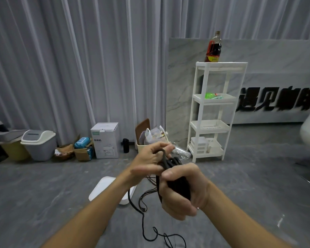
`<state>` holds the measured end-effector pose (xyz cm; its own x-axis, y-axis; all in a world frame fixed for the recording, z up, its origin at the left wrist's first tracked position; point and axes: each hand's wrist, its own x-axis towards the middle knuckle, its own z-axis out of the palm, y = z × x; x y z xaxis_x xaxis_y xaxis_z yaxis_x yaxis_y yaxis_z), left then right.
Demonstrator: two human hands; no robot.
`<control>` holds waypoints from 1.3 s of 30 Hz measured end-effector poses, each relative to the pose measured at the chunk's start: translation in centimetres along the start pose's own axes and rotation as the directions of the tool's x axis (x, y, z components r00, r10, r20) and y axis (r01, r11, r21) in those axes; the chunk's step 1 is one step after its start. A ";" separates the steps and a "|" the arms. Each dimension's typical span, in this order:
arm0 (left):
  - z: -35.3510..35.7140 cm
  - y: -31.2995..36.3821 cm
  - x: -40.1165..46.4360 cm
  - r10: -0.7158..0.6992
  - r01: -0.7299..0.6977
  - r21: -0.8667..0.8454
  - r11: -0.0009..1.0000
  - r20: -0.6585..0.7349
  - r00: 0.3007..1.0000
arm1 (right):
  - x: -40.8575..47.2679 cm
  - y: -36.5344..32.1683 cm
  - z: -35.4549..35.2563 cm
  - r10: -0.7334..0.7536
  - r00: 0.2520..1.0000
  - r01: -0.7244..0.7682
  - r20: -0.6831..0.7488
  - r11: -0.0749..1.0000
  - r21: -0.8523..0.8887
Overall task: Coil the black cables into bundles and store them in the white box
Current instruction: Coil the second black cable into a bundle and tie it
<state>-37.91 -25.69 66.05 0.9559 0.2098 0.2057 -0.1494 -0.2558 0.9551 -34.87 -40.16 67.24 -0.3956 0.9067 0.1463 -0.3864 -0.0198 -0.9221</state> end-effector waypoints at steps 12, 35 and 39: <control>2.4 -3.1 -4.2 -0.251 0.380 -0.624 0.683 0.288 0.924 | -0.5 -4.9 -1.9 -0.593 0.572 0.701 -0.567 0.712 -0.037; 0.7 1.2 -3.1 -0.389 0.343 0.234 0.910 0.188 0.902 | -0.6 -1.0 -5.3 -0.545 0.344 -0.470 -0.764 0.604 -0.643; -0.3 2.7 -3.1 -0.057 0.038 0.587 0.808 0.013 0.998 | -0.9 -1.5 -4.6 -0.247 0.428 -0.641 -0.869 0.595 -0.485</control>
<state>-41.34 -26.70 68.07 0.9661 0.2115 0.1480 0.0645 -0.7529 0.6549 -30.11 -39.06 66.84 0.6503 0.7594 -0.0207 0.4275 -0.3883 -0.8164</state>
